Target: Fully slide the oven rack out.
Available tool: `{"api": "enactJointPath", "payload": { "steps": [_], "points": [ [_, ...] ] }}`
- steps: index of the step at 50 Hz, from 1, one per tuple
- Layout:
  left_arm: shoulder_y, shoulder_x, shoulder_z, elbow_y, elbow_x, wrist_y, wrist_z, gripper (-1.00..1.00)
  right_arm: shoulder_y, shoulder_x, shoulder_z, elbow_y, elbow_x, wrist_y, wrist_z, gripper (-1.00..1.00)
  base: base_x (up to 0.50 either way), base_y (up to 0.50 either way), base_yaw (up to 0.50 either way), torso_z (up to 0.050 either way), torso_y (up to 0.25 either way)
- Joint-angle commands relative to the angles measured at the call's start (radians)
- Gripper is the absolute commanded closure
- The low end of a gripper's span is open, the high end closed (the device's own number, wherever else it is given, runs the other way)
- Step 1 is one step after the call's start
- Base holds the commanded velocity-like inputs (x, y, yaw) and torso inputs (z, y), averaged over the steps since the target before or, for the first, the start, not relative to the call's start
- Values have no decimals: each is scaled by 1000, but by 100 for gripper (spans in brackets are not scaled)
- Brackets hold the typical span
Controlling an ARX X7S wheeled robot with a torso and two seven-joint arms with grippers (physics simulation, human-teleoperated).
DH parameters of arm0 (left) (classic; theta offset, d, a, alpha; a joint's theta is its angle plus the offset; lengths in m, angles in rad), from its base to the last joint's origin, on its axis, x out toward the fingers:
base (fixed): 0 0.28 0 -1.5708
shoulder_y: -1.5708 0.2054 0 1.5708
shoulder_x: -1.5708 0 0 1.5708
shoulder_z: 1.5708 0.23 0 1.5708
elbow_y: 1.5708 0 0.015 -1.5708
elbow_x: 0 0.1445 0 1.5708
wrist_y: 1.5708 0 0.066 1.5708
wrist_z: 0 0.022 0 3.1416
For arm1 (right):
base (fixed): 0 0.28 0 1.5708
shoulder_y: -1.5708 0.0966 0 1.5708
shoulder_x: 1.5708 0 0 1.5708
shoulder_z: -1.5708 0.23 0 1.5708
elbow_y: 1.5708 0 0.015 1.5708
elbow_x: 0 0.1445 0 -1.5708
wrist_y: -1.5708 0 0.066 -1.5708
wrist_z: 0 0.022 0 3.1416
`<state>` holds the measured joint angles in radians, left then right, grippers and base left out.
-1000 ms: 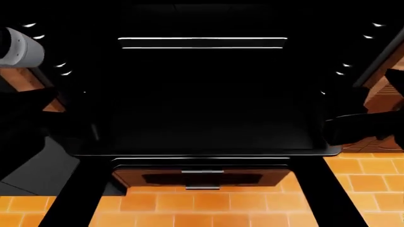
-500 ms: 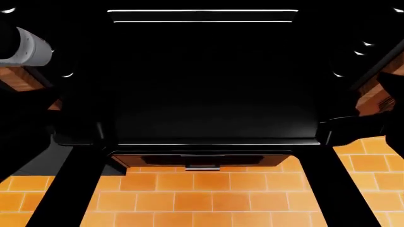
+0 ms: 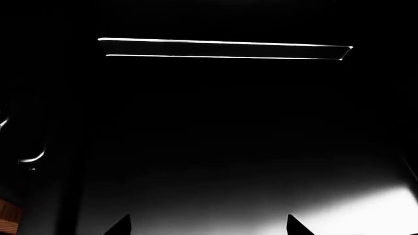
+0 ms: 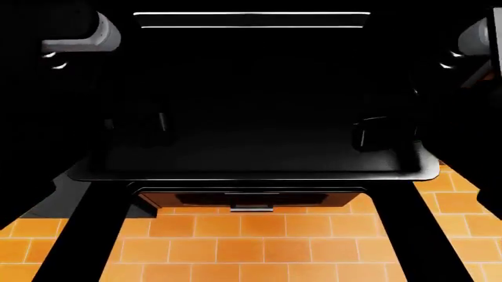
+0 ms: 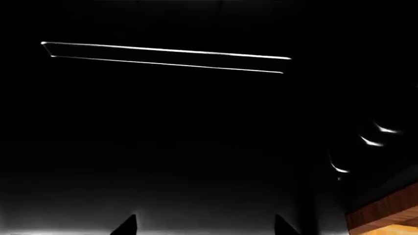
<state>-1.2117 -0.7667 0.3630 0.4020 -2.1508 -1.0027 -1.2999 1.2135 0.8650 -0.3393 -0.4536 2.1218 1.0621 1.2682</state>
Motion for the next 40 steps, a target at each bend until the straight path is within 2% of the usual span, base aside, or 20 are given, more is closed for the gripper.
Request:
{"api": "enactJointPath", "payload": {
  "steps": [1, 19, 25, 40],
  "points": [
    [-47, 87, 98, -161, 94, -51, 42, -100, 86, -127, -159, 179, -35, 26, 58, -100, 0, 0, 0, 0, 0],
    [-69, 151, 170, -331, 182, -82, 131, -100, 144, -261, -265, 395, -116, 54, -15, -100, 0, 0, 0, 0, 0],
    [-88, 161, 185, -370, 246, -93, 176, -100, 138, -268, -272, 419, -139, 52, -40, -100, 0, 0, 0, 0, 0],
    [-48, 158, 214, -378, 313, -89, 202, -100, 127, -278, -309, 506, -214, 72, -124, -100, 0, 0, 0, 0, 0]
  ]
}}
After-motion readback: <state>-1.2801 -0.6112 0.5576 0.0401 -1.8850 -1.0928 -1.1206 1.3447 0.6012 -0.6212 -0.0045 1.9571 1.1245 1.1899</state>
